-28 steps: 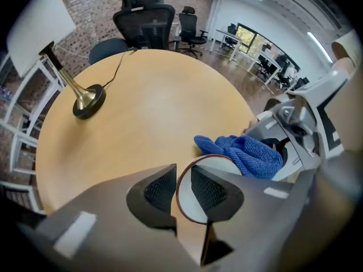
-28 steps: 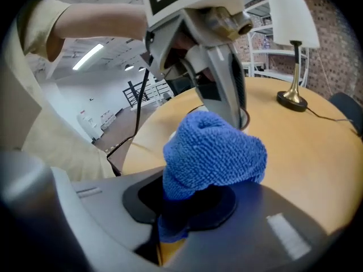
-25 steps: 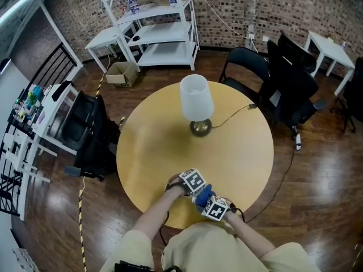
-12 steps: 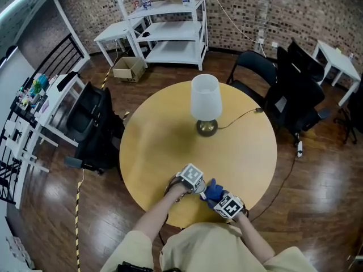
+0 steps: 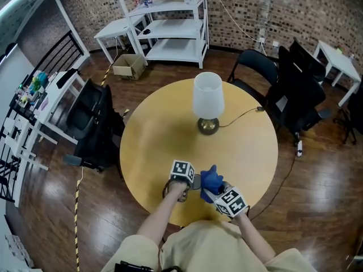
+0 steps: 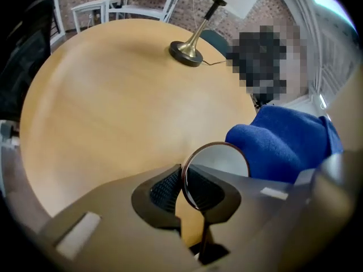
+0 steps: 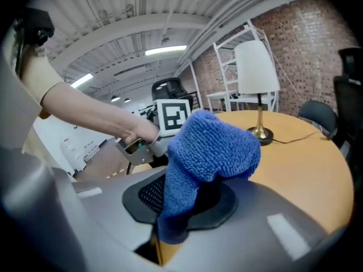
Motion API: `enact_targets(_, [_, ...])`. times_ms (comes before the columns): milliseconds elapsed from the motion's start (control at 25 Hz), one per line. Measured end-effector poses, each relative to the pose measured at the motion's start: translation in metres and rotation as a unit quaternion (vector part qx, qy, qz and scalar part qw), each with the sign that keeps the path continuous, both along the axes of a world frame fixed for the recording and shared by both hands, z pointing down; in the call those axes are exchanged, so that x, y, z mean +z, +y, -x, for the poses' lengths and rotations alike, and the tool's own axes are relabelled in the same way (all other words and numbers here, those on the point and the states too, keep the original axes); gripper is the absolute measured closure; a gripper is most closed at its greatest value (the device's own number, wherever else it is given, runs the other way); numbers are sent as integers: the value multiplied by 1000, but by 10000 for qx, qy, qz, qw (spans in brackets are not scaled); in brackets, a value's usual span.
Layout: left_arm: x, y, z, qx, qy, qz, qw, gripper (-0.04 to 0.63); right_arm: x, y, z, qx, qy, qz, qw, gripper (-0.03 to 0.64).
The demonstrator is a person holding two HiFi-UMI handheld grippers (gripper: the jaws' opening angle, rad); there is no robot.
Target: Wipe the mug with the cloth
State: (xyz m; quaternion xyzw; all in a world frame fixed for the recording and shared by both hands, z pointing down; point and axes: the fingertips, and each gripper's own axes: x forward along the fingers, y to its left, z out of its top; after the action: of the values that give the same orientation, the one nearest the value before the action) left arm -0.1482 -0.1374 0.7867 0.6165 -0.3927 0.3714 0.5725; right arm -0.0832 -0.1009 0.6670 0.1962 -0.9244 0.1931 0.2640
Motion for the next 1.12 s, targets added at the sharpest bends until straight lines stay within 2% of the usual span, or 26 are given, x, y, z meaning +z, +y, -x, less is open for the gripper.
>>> enact_targets(120, [-1,0,1,-122,16,29,9999,568,25,6,20,-315,708,-202,9968,543])
enact_targets(200, [0,1,-1,-129,72,18,9999,568,33,6,17,-245,883,-246,9955,543])
enact_targets(320, [1,1,4,-250,240,15,9994,568,36,3,5,-2,826,-199,9964,543])
enact_targets(440, [2,4,6,-332,336,43,9989,568,42,1,-8,315,619,83,9976,545])
enact_targets(560, [5,4,9,-321,267,64,9991,566,46,-2,-16,518,508,226,9971,543])
enact_targets(760, [5,5,11,-191,208,29,9996,565,75,-3,-31,801,728,511,9928,545])
enact_targets(960, [7,5,13,-213,194,36,9996,562,92,-5,-25,913,557,720,9917,546])
enact_targets(1120, [9,4,14,-248,198,56,9995,560,111,-6,-18,1122,163,1241,9858,554])
